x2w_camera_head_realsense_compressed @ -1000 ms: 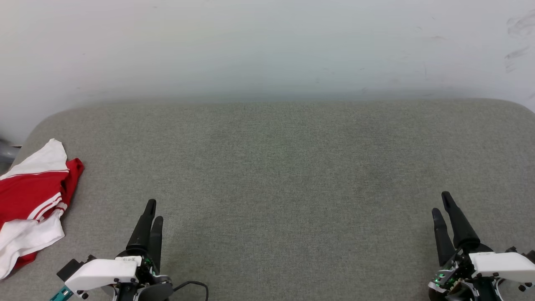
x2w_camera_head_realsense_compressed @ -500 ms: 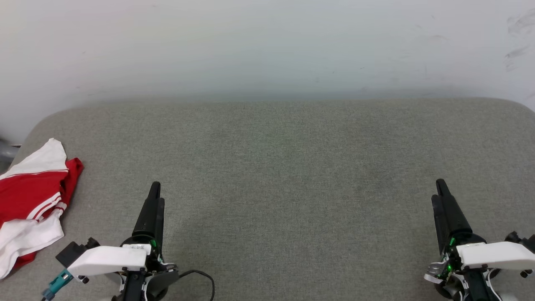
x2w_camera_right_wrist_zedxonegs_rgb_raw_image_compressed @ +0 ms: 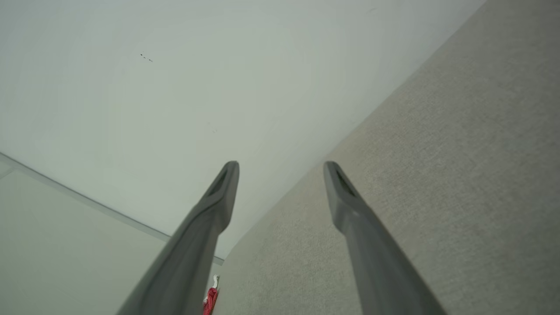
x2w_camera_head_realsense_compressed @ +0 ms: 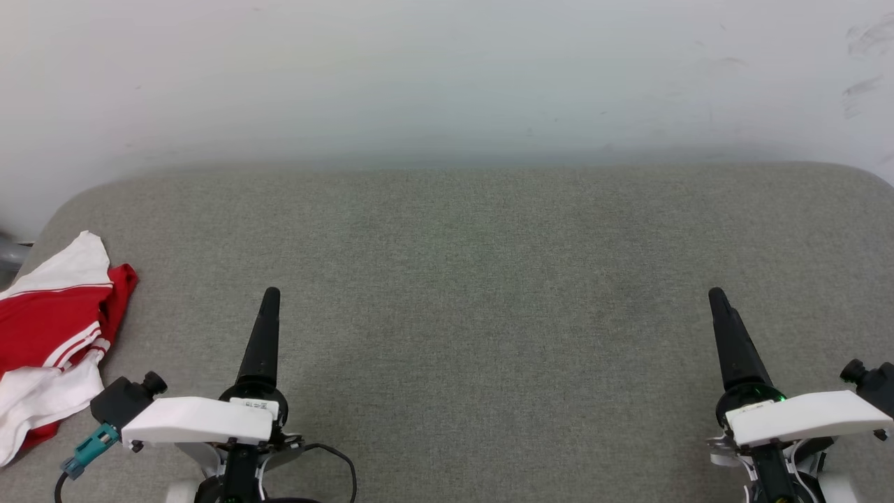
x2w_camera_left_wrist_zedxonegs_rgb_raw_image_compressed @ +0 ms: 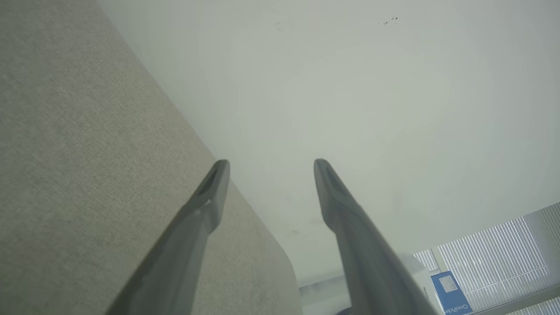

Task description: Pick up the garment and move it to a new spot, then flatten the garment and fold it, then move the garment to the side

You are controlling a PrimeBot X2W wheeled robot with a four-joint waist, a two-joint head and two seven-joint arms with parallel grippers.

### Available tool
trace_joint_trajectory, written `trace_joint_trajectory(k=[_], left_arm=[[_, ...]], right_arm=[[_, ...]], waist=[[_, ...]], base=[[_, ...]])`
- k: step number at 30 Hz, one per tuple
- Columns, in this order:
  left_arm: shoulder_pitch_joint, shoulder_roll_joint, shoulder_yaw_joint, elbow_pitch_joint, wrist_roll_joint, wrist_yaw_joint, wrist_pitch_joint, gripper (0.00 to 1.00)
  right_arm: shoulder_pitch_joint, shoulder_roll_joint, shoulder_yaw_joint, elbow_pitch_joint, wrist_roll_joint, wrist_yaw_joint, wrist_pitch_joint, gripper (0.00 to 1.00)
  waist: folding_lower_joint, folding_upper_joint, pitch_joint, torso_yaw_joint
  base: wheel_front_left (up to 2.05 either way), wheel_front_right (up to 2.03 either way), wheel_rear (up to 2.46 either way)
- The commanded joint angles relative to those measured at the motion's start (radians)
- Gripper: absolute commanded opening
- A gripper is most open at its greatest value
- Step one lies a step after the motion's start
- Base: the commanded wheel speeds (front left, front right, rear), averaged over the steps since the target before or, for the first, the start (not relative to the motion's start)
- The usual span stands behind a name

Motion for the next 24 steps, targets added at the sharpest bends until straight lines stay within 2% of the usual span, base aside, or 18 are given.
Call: trace_joint_trajectory(k=[1,24], left_arm=[[-0.027,0.002,-0.006,-0.018,0.043,0.000,-0.011,1.00],[-0.025,0.011,-0.019,-0.046,0.574,0.000,-0.083,1.00]], right_arm=[[-0.034,0.000,0.006,-0.023,-0.047,0.000,-0.010,1.00],[-0.047,-0.010,0.023,-0.030,-0.515,0.000,-0.048,1.00]], waist=[[0.0000,0.0000,0.000,0.000],[0.0000,0.0000,0.004,-0.004]], base=[[0.00,0.00,0.00],[0.00,0.00,0.00]])
